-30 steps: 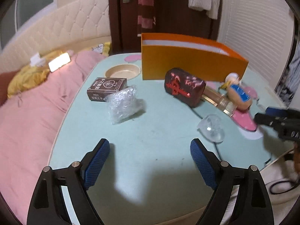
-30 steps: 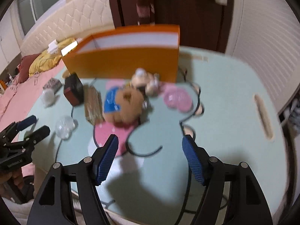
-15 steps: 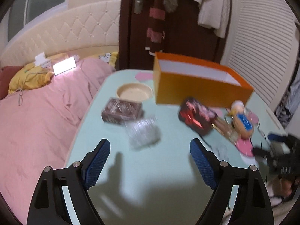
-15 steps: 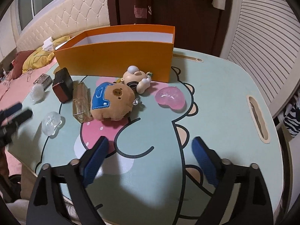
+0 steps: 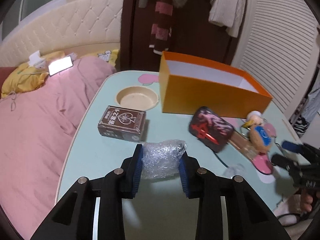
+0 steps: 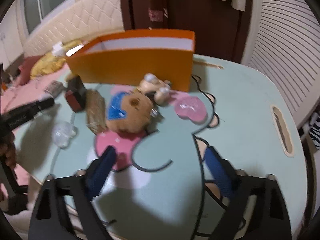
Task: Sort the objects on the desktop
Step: 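Carry the bubble wrap to the box with the left tool while the right tool carries the plush bear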
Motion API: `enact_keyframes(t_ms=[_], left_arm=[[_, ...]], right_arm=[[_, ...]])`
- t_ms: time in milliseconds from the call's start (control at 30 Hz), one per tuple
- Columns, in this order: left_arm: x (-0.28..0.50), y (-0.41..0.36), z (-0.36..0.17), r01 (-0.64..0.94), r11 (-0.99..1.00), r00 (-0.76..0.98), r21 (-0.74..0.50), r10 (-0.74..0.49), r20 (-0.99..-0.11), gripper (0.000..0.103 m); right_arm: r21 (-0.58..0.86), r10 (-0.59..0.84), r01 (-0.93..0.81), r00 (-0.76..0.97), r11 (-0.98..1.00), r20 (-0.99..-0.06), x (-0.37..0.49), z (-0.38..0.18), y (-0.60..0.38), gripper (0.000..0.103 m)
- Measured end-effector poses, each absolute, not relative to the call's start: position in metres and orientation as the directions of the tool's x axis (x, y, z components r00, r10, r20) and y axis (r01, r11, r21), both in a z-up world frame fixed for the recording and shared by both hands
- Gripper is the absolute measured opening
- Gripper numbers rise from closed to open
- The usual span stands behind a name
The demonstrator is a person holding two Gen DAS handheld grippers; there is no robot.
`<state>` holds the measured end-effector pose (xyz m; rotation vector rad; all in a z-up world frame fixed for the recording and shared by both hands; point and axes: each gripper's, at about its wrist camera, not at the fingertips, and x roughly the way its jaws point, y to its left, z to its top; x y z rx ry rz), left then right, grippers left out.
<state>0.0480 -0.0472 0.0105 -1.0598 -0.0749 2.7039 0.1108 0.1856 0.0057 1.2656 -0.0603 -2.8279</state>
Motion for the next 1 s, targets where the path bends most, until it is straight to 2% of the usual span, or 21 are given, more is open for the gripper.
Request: enact_keyframes(t_ms=[100, 167, 400, 467, 767, 1000], left_arm=[[0.057, -0.042, 0.013, -0.227, -0.963, -0.700, -0.142, 0.263, -0.664, 0.031], [0.062, -0.038, 0.015, -0.242, -0.961, -0.700, -0.137, 0.270, -0.662, 0.031], [0.066, -0.032, 0.023, -0.264, -0.954, -0.701, -0.142, 0.291, -0.651, 0.031], [0.065, -0.032, 0.028, -0.270, -0.952, -0.702, -0.145, 0.298, -0.647, 0.031], [0.030, -0.011, 0.087, -0.362, -0.919, -0.728, -0.157, 0.384, -0.569, 0.032], [-0.050, 0.037, 0.103, -0.419, -0.898, -0.683, -0.138, 0.411, -0.604, 0.032]], right_arm=[[0.095, -0.106, 0.054, -0.684, -0.994, -0.721, 0.105, 0.015, 0.181, 0.079], [0.121, -0.131, 0.064, -0.686, -0.991, -0.716, 0.099, 0.018, 0.179, 0.068], [0.117, -0.127, 0.061, -0.672, -0.991, -0.729, 0.071, 0.008, 0.168, 0.067], [0.092, -0.107, 0.057, -0.668, -0.994, -0.737, 0.066, 0.003, 0.165, 0.041], [0.172, -0.167, 0.070, -0.738, -0.983, -0.654, 0.076, 0.047, 0.183, 0.041], [0.170, -0.161, 0.068, -0.766, -0.983, -0.622, 0.022, 0.074, 0.191, 0.041]])
